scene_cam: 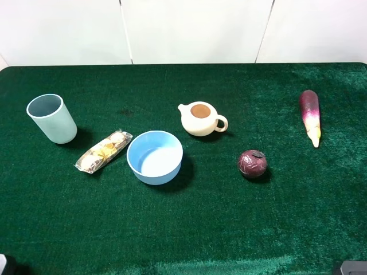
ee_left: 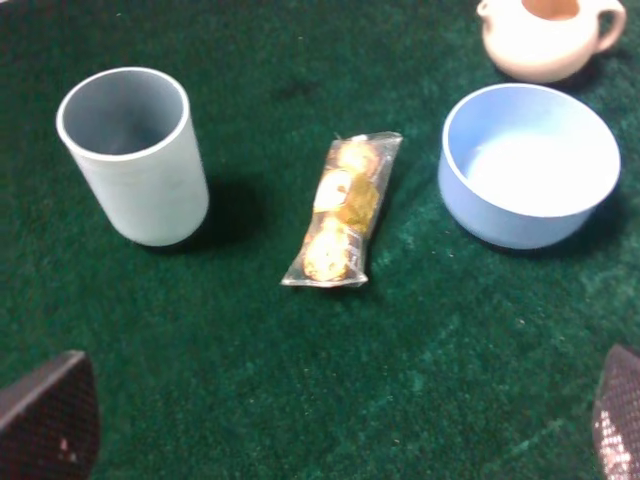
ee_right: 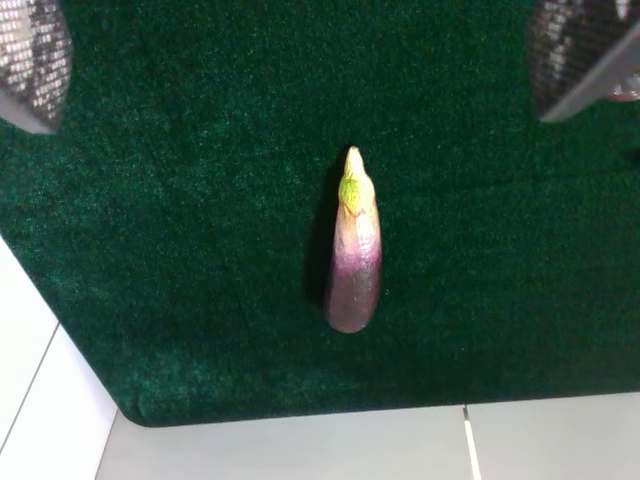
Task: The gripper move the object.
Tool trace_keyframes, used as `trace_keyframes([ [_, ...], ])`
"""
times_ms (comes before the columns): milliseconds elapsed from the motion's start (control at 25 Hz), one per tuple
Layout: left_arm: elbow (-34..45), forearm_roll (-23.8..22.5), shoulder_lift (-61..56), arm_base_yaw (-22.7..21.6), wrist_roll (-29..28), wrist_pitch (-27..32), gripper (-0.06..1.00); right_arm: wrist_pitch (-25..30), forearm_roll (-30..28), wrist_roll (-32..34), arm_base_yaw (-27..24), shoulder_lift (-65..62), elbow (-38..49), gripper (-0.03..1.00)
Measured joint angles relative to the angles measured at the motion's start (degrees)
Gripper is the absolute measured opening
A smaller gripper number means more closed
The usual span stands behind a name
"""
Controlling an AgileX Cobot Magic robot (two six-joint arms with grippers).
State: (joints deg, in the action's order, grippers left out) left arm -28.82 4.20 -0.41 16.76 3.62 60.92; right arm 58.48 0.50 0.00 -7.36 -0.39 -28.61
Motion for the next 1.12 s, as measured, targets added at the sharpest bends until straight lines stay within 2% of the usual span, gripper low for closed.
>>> trace_keyframes([
  [240,0.0,0.0,0.0,-6.4,0.0,0.0,0.99,0.0,0.0,0.0,0.0,0.0,0.0,0.69],
  [440,0.0,0.0,0.0,-9.7,0.0,0.0,0.99,0.0,0.0,0.0,0.0,0.0,0.0,0.69],
  [1120,0.0,0.0,0.0,-9.9,0.0,0.0,0.99,0.0,0.0,0.0,0.0,0.0,0.0,0.69],
])
